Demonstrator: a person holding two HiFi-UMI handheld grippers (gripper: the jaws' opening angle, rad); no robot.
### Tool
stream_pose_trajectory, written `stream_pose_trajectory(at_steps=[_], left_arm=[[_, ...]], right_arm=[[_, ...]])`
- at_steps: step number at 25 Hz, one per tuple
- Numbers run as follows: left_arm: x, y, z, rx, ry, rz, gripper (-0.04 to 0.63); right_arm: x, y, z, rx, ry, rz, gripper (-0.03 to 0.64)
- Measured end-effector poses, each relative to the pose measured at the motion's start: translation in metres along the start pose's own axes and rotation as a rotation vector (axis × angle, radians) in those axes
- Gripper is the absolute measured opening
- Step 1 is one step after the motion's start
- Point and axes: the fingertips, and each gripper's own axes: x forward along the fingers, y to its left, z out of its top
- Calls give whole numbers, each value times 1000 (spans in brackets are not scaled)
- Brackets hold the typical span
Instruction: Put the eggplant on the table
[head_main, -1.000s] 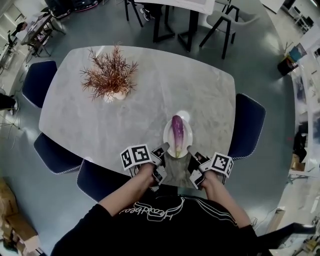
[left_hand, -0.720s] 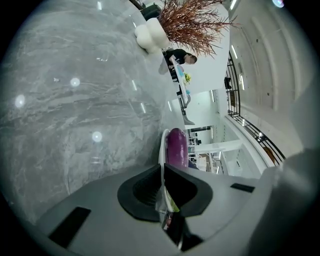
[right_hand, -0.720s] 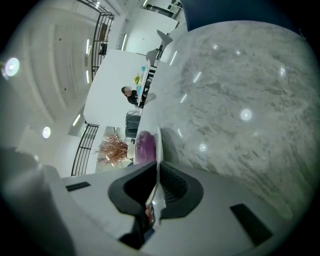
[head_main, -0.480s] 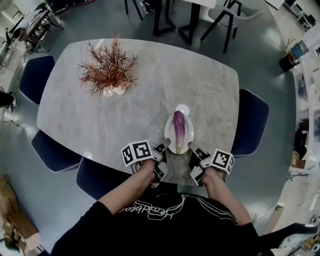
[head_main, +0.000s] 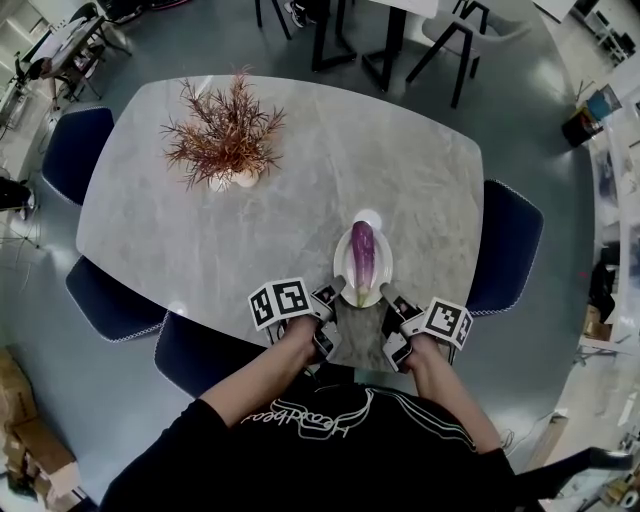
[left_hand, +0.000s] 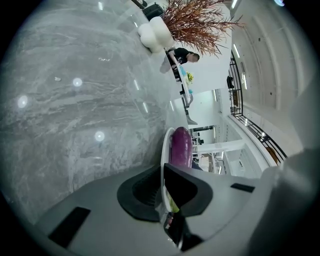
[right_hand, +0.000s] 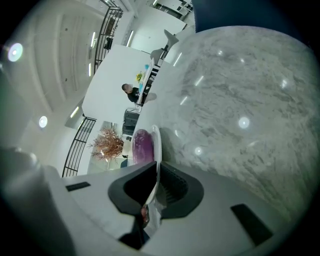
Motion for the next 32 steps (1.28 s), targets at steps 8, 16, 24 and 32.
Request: stream_pose_trajectory(at_steps=[8, 16, 24, 32], left_arm=[[1, 3, 2, 42, 12, 17, 28], [2, 11, -8, 29, 46, 46, 28], [-3, 13, -12, 70, 67, 74, 39], [-24, 10, -18, 73, 24, 78, 89]], right_arm=[[6, -2, -6, -53, 31, -45, 20], [6, -9, -12, -146, 67, -144, 21], [0, -8, -17, -258, 121, -207, 78], [-22, 4, -21, -249, 77, -147, 87]])
